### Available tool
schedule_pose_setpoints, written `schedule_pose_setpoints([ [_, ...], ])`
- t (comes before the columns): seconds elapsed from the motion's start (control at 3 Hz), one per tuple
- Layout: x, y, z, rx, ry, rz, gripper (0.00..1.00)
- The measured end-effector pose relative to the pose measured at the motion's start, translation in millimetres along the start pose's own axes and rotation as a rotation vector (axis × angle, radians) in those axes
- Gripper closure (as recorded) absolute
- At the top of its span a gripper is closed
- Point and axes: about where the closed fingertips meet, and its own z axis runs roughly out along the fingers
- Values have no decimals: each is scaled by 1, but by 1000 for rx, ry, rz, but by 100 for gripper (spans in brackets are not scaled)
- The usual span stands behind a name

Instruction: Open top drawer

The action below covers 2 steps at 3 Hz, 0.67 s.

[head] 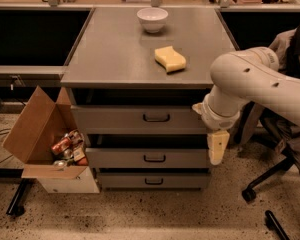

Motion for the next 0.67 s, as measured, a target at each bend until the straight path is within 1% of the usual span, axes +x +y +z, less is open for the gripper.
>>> schedule_pose_setpoints([
  [0.33, 8, -22, 14, 3, -11, 43, 0],
  [0.67, 17, -40, 22, 1, -15, 119, 0],
])
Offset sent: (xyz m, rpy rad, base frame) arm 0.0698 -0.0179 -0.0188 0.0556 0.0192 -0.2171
